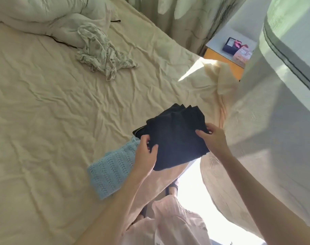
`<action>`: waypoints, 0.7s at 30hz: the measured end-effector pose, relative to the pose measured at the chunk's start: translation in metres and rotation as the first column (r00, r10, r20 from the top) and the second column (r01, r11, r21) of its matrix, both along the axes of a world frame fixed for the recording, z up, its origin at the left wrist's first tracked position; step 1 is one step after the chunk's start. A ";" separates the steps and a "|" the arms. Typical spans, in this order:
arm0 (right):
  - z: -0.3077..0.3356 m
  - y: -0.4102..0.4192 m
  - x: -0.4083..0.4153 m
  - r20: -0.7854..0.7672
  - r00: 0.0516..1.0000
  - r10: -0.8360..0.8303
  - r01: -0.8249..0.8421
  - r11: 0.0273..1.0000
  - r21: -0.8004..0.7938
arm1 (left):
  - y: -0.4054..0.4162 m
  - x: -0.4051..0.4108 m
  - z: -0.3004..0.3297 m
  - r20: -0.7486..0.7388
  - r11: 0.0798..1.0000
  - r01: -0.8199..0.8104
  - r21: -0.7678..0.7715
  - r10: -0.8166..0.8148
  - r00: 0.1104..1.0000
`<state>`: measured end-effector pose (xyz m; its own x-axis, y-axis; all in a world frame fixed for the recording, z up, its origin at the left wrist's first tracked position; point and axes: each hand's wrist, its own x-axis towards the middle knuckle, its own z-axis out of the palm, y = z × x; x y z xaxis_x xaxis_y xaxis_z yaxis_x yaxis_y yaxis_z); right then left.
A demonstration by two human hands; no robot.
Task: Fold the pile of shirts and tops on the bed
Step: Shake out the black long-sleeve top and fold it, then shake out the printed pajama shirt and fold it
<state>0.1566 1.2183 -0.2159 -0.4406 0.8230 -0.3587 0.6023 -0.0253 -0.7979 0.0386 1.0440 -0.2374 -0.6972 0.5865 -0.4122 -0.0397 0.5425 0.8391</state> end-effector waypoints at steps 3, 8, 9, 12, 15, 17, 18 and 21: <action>-0.041 0.045 -0.027 0.049 0.996 0.072 -0.070 0.996 -0.046 | 0.037 -0.008 -0.038 0.041 0.991 -0.099 -0.087 0.102 0.994; -0.099 0.087 -0.048 0.135 0.938 0.319 -0.293 0.938 -0.186 | 0.074 -0.018 -0.080 0.137 0.943 -0.199 -0.268 0.242 0.961; -0.100 0.089 -0.050 0.158 0.915 0.370 -0.339 0.921 -0.191 | 0.077 -0.021 -0.080 0.160 0.927 -0.222 -0.301 0.278 0.947; -0.101 0.102 -0.068 0.193 0.890 0.412 -0.395 0.910 -0.123 | 0.081 -0.039 -0.071 0.114 0.891 -0.299 -0.341 0.355 0.928; -0.090 0.118 -0.118 0.208 0.866 0.454 -0.458 0.888 -0.034 | 0.073 -0.078 -0.068 -0.081 0.878 -0.279 -0.390 0.269 0.960; -0.087 0.127 -0.165 0.223 0.796 0.563 -0.589 0.806 0.067 | 0.067 -0.115 -0.077 -0.187 0.866 -0.222 -0.448 0.153 0.970; -0.089 0.130 -0.192 0.233 0.749 0.620 -0.655 0.745 0.128 | 0.064 -0.136 -0.086 -0.218 0.852 -0.197 -0.485 0.101 0.971; -0.117 0.133 -0.278 0.298 0.589 0.751 -0.808 0.532 0.255 | 0.063 -0.200 -0.123 -0.257 0.783 -0.118 -0.611 -0.054 0.965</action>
